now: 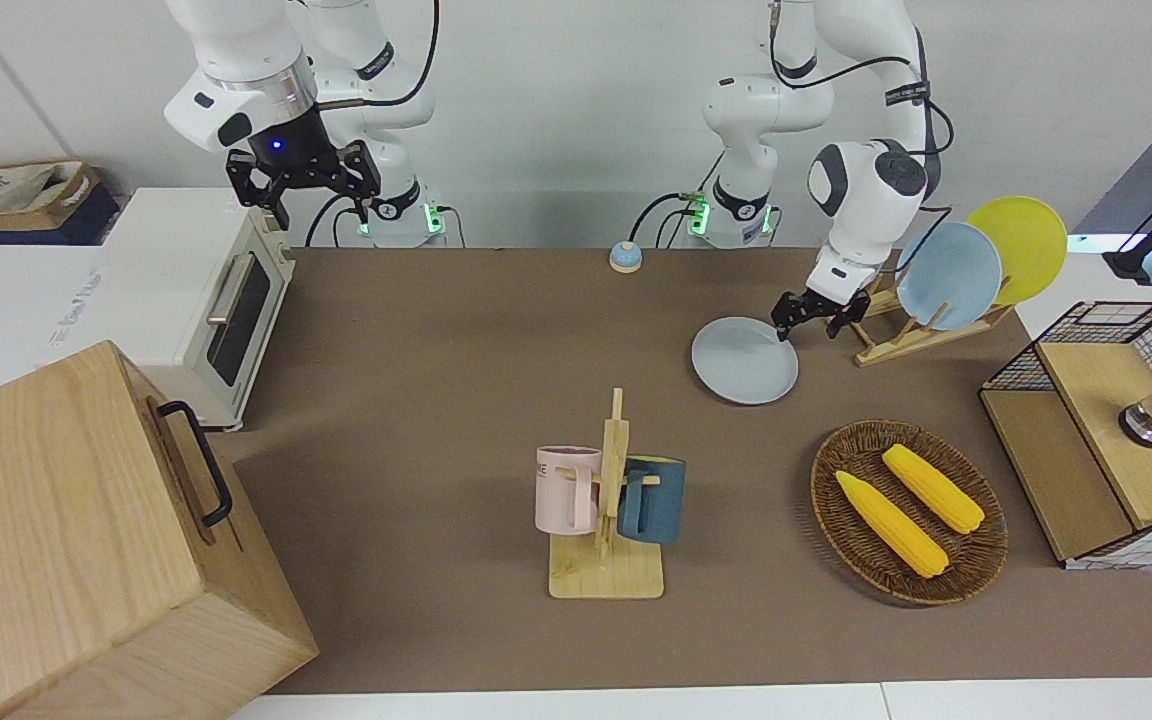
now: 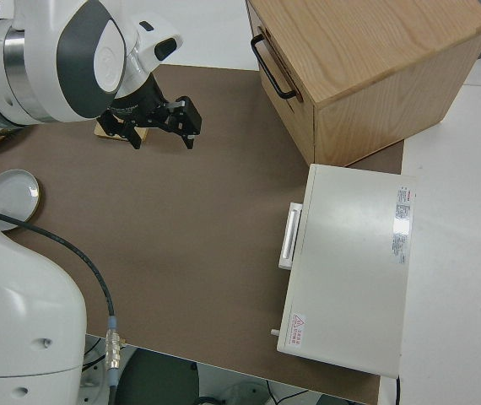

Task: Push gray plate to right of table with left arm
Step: 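Lower the left gripper beside the gray plate's edge nearest the robot, then press the left gripper against the gray plate's rim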

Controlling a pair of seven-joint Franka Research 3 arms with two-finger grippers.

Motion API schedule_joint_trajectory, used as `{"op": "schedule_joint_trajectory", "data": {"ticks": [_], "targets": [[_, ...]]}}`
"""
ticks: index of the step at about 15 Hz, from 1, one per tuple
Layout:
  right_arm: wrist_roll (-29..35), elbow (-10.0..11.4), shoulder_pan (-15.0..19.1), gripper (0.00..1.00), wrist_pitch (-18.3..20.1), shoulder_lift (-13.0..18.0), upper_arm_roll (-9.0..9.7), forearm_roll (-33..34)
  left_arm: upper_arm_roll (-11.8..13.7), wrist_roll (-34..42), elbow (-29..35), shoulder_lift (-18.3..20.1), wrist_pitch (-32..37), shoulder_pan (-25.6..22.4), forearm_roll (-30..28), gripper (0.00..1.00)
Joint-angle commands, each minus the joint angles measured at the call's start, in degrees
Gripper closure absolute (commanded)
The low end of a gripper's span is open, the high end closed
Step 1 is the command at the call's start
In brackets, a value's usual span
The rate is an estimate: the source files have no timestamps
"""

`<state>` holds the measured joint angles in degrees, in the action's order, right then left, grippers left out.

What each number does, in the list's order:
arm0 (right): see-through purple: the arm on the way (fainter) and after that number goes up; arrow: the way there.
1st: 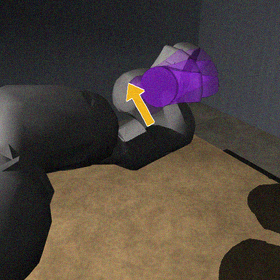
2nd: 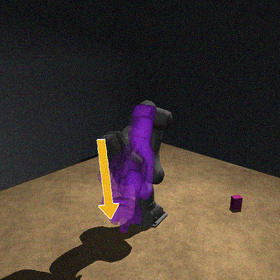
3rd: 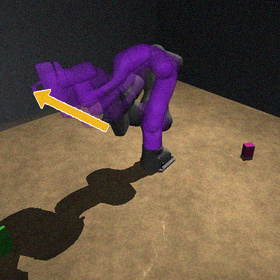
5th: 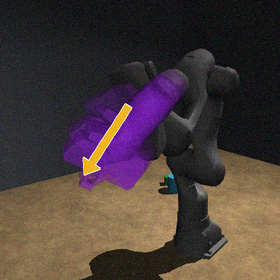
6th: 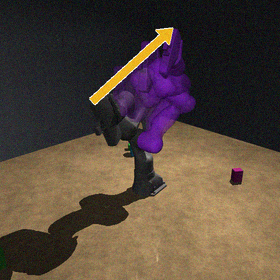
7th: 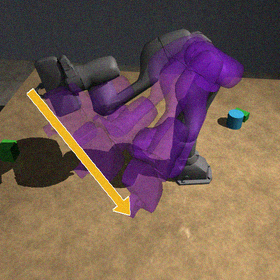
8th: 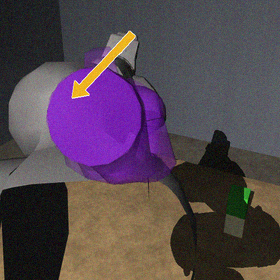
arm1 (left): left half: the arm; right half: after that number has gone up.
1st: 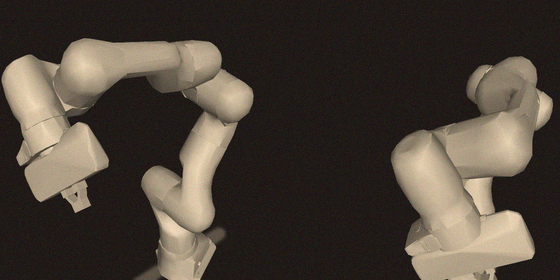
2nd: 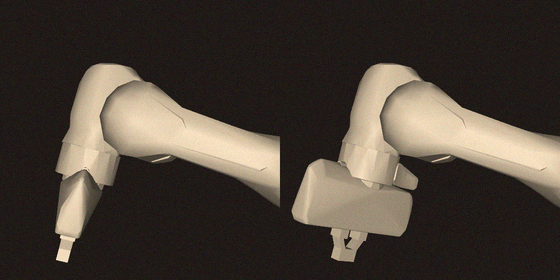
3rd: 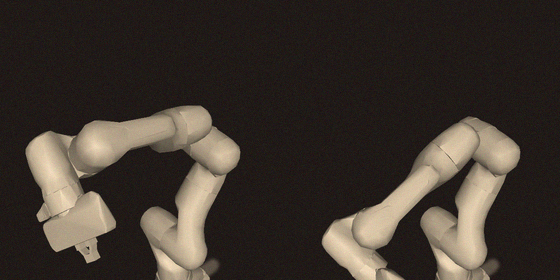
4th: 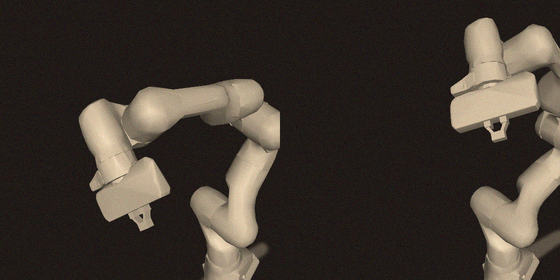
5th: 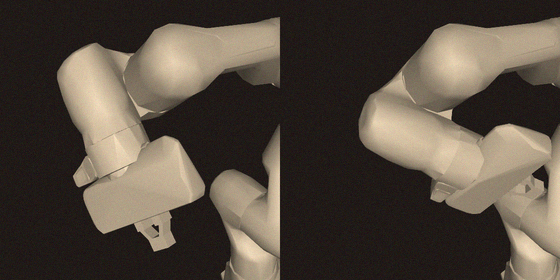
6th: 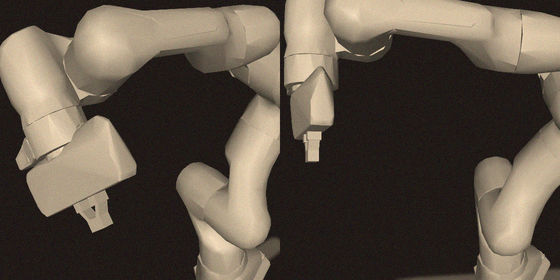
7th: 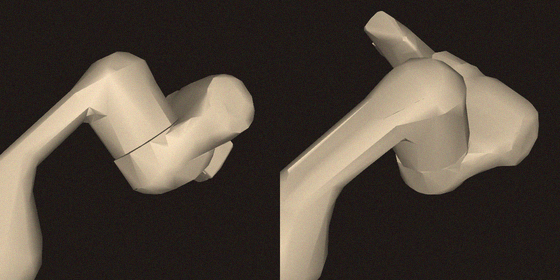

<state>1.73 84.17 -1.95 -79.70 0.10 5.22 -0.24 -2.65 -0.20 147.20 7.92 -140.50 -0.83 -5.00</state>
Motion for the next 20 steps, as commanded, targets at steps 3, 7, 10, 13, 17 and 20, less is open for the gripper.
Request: {"op": "schedule_joint_trajectory", "data": {"ticks": [3, 7, 10, 13, 17, 20], "targets": [[-0.06, -0.05, 0.63, 0.017, 0.69, 0.43, 0.32, -0.46, 0.45, -0.68, 0.81, -2.12, -3.03, 1.36, -0.80, 0.01], [-0.15, -0.05, 0.63, 0.017, 0.69, 0.43, 0.32, -0.46, 0.45, -0.59, 0.72, -2.38, -3.56, 1.27, -0.80, 0.56], [-0.15, 0.03, 0.63, 0.017, 0.69, 0.43, 0.32, -0.46, 0.45, -0.59, 0.72, -2.12, -3.38, 1.27, -0.80, 0.98], [-0.15, -0.05, 0.63, 0.017, 0.69, 0.43, 0.32, -0.46, 0.45, -0.59, 0.63, -2.03, -3.29, 1.27, -0.80, 1.00], [-0.15, 0.03, 0.63, 0.017, 0.69, 0.43, 0.32, -0.46, 0.45, -0.68, 0.63, -2.65, -3.56, 1.45, -0.80, 1.00], [-0.15, -0.05, 0.63, 0.017, 0.69, 0.43, 0.32, -0.46, 0.37, -0.77, 0.54, -3.09, -3.73, 2.32, -0.88, 1.00]]}}
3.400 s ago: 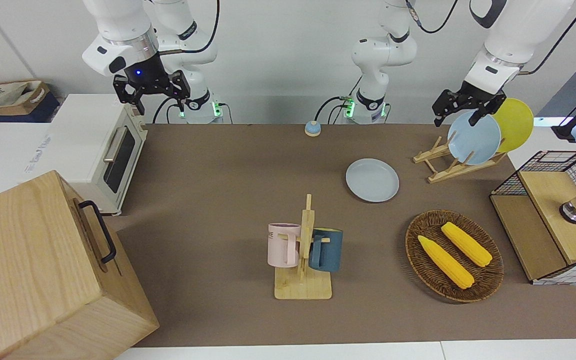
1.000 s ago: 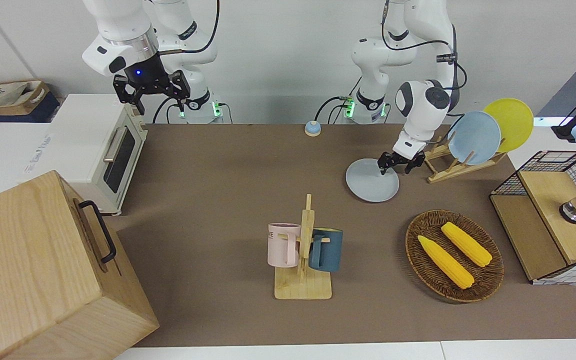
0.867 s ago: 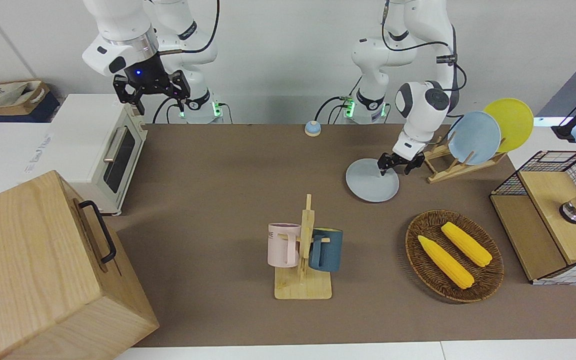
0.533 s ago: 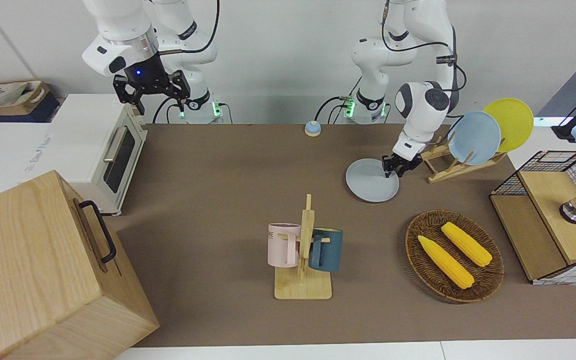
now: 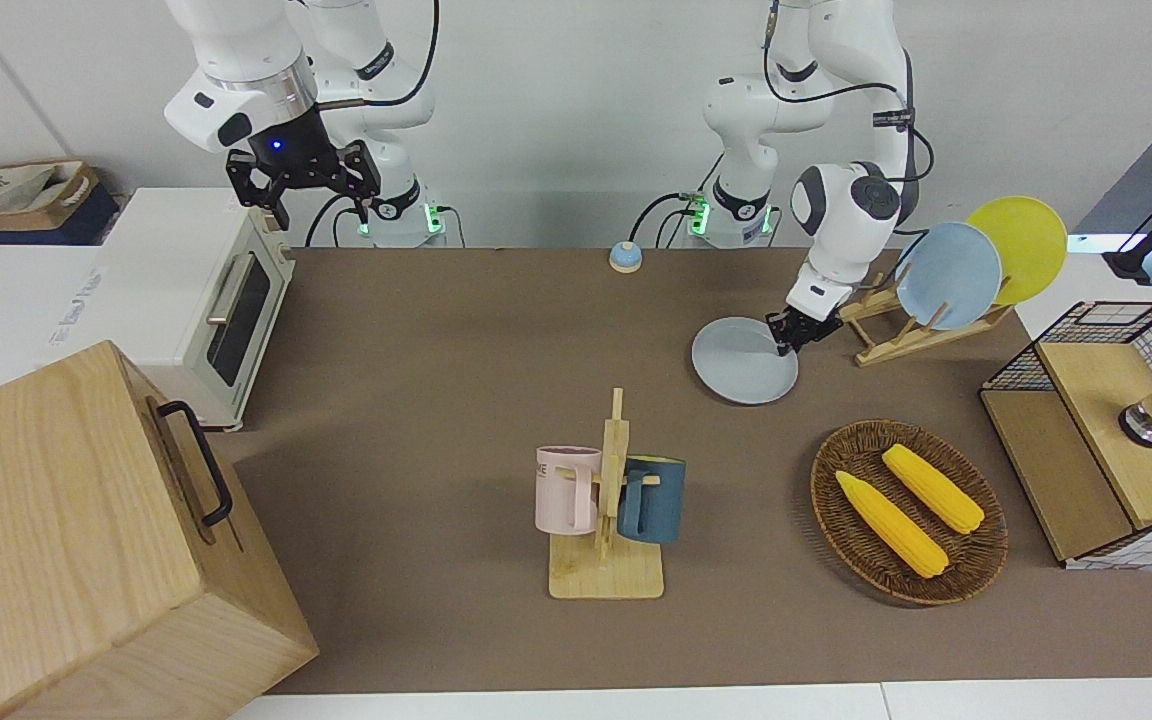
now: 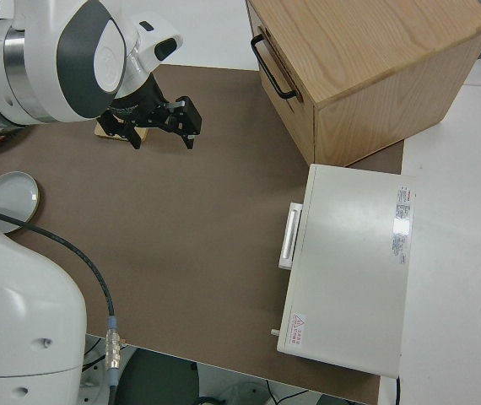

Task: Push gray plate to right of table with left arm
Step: 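Press the left gripper against the gray plate's rim, then push the gray plate across the table toward the toaster oven with the left gripper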

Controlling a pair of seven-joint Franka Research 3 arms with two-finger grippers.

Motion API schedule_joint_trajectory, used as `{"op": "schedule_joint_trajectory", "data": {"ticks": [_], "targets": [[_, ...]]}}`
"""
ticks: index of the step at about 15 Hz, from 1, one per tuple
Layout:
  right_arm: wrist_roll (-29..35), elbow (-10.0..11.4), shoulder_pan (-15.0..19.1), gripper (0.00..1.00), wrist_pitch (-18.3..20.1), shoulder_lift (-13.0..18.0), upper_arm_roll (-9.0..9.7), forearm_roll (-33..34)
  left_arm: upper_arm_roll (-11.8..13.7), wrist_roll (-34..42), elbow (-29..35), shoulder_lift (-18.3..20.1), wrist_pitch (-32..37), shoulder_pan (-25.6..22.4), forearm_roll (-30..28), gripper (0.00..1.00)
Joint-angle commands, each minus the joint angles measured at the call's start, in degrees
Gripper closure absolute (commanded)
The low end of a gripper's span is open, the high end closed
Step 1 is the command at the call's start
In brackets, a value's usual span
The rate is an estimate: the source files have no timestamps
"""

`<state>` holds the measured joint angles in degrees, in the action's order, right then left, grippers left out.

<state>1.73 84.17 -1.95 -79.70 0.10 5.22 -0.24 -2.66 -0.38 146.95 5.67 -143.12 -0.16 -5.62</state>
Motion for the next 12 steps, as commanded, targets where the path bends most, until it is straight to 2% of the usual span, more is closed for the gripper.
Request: {"op": "schedule_joint_trajectory", "data": {"ticks": [1, 4, 7, 12], "targets": [[-0.15, -0.06, 0.63, 0.017, 0.69, 0.43, 0.32, -0.46, 0.37, -0.76, 0.62, -1.10, -1.11, 2.44, -0.53, 1.00], [-0.15, -0.06, 0.63, 0.017, 0.69, 0.43, 0.32, -0.46, 0.37, -2.42, -0.43, -3.20, -2.07, 7.96, -4.82, 1.00], [-0.06, -0.06, 0.63, 0.017, 0.69, 0.43, 0.32, -0.46, 0.37, -11.28, -3.24, -6.45, -2.95, 16.39, -5.10, 1.00], [-0.15, 0.03, 0.63, 0.017, 0.69, 0.43, 0.32, -0.55, 0.37, -27.26, -11.84, -14.01, -2.86, 28.70, -4.84, 1.00]]}}
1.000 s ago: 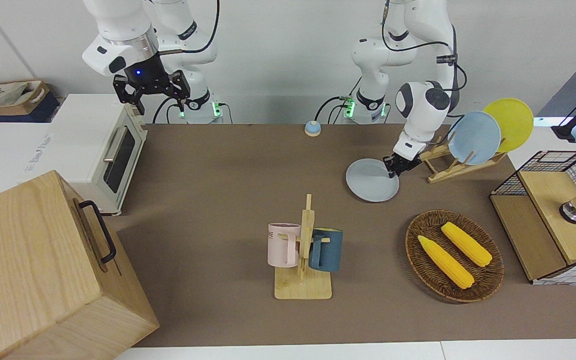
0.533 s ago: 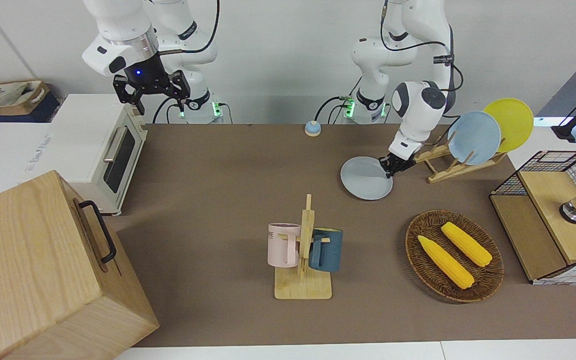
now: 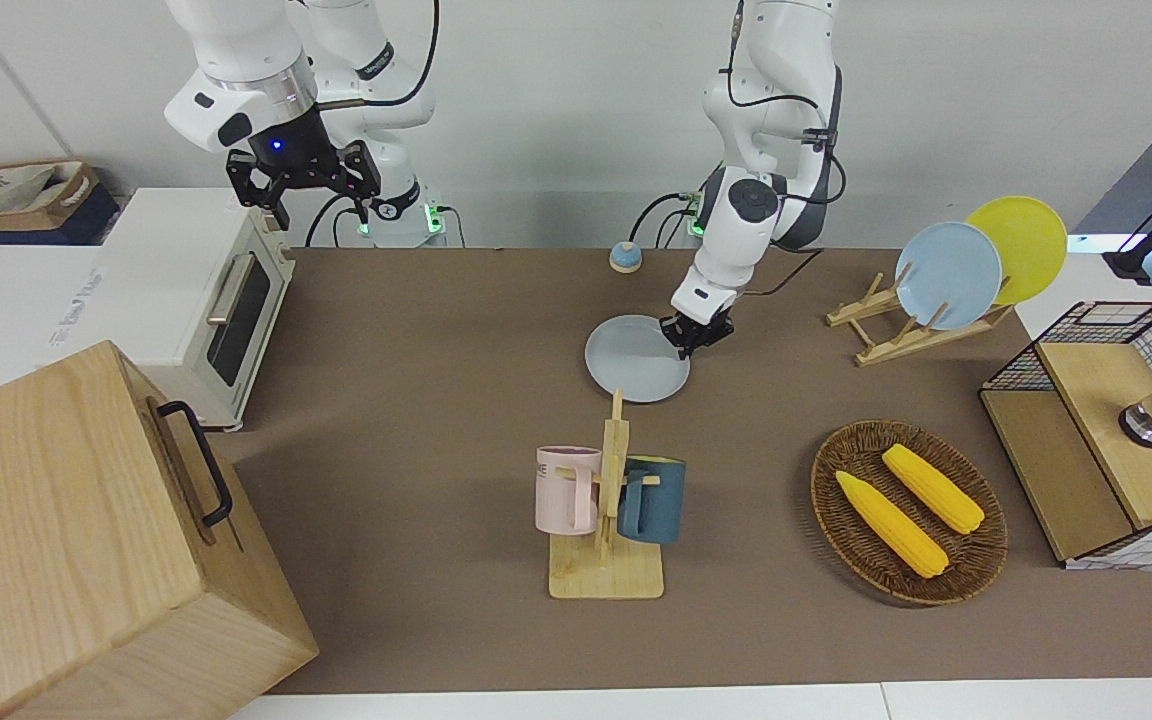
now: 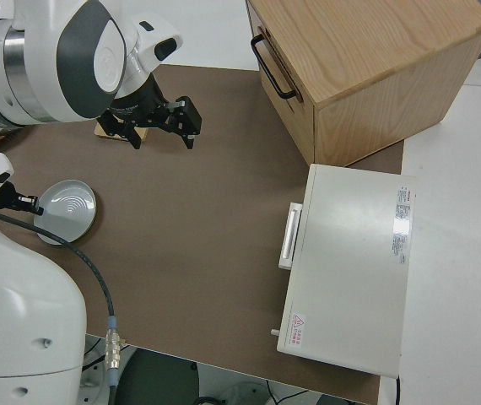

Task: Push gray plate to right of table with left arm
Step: 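Push the gray plate across the table toward the toaster oven with the left gripper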

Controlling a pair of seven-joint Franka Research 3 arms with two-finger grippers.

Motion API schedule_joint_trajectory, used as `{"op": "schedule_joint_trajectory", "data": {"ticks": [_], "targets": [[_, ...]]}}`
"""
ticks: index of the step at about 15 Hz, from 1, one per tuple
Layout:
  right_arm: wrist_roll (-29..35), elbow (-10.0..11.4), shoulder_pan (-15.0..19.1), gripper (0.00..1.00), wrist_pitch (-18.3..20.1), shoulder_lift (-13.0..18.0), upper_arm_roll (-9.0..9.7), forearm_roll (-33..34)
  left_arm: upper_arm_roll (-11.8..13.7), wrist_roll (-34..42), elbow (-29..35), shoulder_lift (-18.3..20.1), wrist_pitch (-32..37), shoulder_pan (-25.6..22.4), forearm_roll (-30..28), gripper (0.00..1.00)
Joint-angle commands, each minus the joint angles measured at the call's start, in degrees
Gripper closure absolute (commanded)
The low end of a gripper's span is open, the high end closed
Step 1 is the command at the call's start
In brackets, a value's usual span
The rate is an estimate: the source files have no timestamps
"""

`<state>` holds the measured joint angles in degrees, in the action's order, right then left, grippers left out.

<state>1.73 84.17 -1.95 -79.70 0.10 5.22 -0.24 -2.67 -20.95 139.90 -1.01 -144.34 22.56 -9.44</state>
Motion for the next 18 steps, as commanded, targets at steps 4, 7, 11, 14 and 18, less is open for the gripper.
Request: {"op": "schedule_joint_trajectory", "data": {"ticks": [4, 7, 11, 14, 18], "targets": [[-0.15, 0.03, 0.63, 0.017, 0.69, 0.43, 0.23, -0.46, 0.38, -17.27, -13.41, -14.62, -1.56, 13.99, -0.58, 1.00], [-0.15, 0.03, 0.63, 0.017, 0.69, 0.43, 0.32, -0.46, 0.38, -21.13, -18.15, -18.14, -1.38, 17.85, -0.49, 1.00], [-0.15, 0.03, 0.63, 0.017, 0.69, 0.43, 0.23, -0.46, 0.38, -23.07, -22.29, -21.40, -0.94, 20.49, -0.49, 1.00], [-0.15, 0.03, 0.63, 0.017, 0.69, 0.43, 0.32, -0.46, 0.38, -25.27, -24.84, -23.25, -0.85, 22.00, -0.49, 1.00], [-0.15, 0.03, 0.63, 0.017, 0.69, 0.43, 0.32, -0.46, 0.38, -25.28, -25.90, -23.51, -0.77, 22.00, -0.49, 1.00]]}}
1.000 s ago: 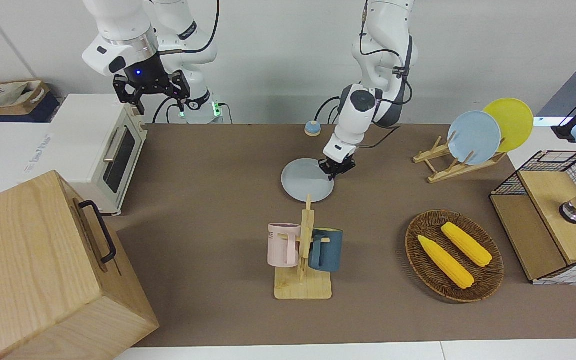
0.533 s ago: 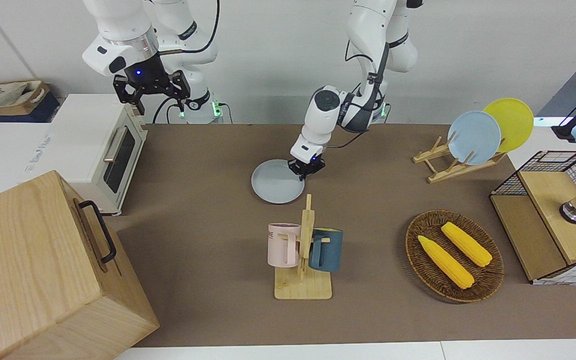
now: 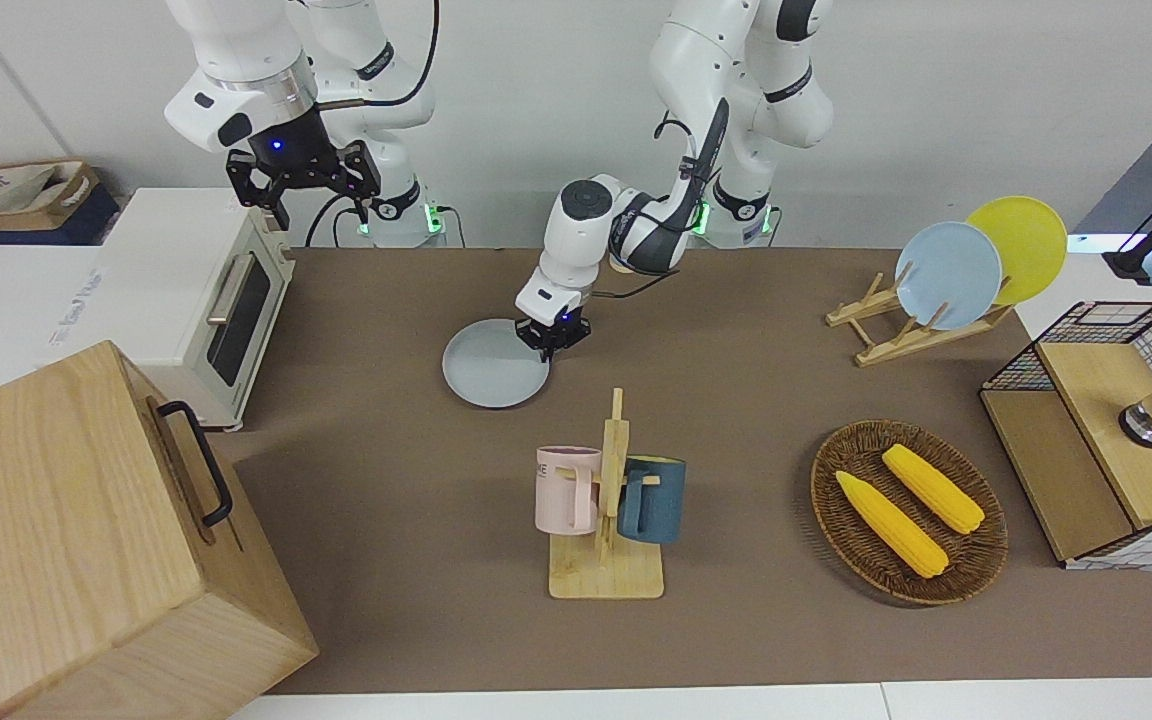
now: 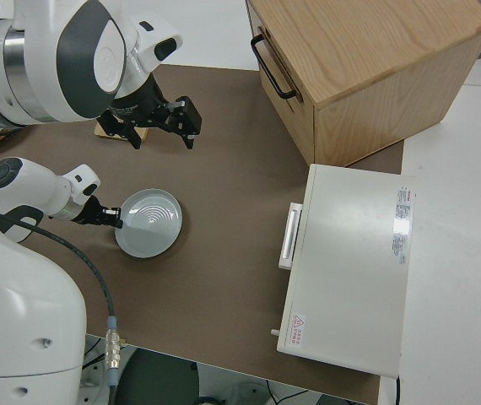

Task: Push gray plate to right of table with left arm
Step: 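Push the gray plate across the table toward the toaster oven with the left gripper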

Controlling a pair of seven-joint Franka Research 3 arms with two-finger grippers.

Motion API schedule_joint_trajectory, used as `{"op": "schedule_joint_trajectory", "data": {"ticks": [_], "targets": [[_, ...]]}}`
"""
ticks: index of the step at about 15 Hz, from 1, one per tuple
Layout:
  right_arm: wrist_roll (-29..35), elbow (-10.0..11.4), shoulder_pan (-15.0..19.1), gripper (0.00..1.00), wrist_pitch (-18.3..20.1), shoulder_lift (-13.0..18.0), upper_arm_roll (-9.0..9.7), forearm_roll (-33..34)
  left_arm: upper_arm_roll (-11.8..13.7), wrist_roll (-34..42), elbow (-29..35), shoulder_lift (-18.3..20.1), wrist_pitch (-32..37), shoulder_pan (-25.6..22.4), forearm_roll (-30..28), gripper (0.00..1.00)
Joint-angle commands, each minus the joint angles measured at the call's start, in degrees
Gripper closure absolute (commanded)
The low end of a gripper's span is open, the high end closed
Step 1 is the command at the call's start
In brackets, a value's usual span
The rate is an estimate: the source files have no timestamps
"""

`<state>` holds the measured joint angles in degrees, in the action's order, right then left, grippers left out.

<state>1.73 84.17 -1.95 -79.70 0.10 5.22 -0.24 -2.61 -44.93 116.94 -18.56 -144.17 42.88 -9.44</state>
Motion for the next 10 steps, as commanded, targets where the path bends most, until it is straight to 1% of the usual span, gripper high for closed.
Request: {"op": "schedule_joint_trajectory", "data": {"ticks": [1, 2, 3, 4, 6, 7, 8, 9, 10], "targets": [[-0.06, 0.03, 0.63, 0.017, 0.69, 0.43, 0.32, -0.46, 0.32, -1.30, -3.38, -5.96, -0.85, 1.68, -0.49, 1.00], [-0.15, -0.05, 0.63, 0.017, 0.69, 0.43, 0.32, -0.46, 0.32, -1.30, -3.47, -5.96, -0.50, 1.60, -0.49, 0.99], [-0.15, 0.03, 0.63, 0.017, 0.69, 0.43, 0.23, -0.46, 0.32, -1.30, -3.56, -5.87, -0.32, 1.60, -0.49, 0.94], [-0.15, 0.03, 0.63, 0.017, 0.69, 0.43, 0.23, -0.46, 0.32, -1.30, -3.56, -5.87, -0.23, 1.60, -0.49, 0.87], [-0.15, 0.03, 0.63, 0.017, 0.69, 0.43, 0.23, -0.46, 0.32, -1.13, -3.65, -5.87, -0.23, 1.60, -0.49, 0.52], [-0.15, 0.03, 0.63, 0.017, 0.69, 0.43, 0.32, -0.46, 0.41, -0.95, -3.65, -5.70, -0.23, 1.51, -0.49, 0.38], [-0.15, -0.05, 0.63, 0.017, 0.69, 0.43, 0.23, -0.46, 0.41, -0.86, -3.74, -5.61, -0.06, 1.42, -0.49, 0.19], [-0.06, 0.03, 0.63, 0.017, 0.69, 0.43, 0.32, -0.46, 0.59, -0.60, -3.74, -5.26, 0.64, 1.16, -0.40, 0.09], [-0.06, 0.03, 0.63, 0.017, 0.69, 0.43, 0.23, -0.55, 0.94, -0.42, -3.74, -4.82, 1.95, 0.98, -0.40, 0.02]]}}
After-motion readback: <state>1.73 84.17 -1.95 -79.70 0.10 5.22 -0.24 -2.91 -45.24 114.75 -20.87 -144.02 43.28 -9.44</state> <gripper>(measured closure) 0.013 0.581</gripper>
